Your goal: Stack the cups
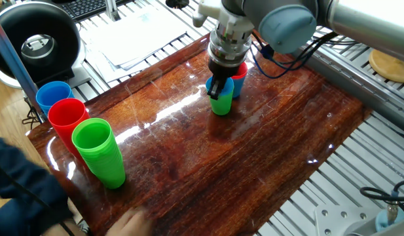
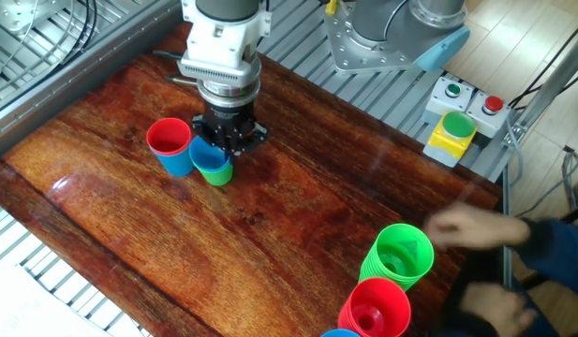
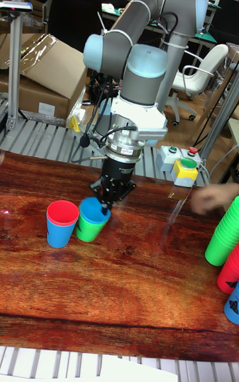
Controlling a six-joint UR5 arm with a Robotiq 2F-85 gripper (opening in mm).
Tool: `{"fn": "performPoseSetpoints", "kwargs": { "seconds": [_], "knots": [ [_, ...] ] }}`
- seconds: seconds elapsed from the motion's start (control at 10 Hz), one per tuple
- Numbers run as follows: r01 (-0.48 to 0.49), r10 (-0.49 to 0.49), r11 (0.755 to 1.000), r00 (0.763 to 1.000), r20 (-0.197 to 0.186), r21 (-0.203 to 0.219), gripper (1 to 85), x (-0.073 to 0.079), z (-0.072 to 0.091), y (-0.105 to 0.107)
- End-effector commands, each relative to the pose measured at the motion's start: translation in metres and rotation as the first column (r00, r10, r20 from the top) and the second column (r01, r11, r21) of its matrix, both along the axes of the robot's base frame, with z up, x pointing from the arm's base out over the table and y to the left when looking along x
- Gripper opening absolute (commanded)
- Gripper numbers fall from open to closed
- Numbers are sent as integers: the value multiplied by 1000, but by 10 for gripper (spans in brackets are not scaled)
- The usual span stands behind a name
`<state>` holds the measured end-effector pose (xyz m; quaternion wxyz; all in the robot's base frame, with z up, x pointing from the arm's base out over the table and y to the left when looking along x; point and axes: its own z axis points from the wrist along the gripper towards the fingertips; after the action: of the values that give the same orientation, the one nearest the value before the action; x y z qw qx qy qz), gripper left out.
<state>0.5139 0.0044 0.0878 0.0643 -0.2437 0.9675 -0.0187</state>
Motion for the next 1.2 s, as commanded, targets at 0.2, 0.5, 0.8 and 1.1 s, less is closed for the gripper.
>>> {"fn": "performPoseSetpoints", "kwargs": {
  "seconds": [0.2, 0.5, 0.8, 1.1],
  "knots": [
    [34, -32, 999, 997, -77, 16, 13, -8, 57, 17],
    [-3, 4, 1000, 993, -120, 15, 13, -8, 100, 13],
    [-88, 84, 995, 990, -118, -36, 13, -1, 126, -12],
    [-159, 149, 984, 983, -110, -85, 13, 6, 134, -30]
  ]
}}
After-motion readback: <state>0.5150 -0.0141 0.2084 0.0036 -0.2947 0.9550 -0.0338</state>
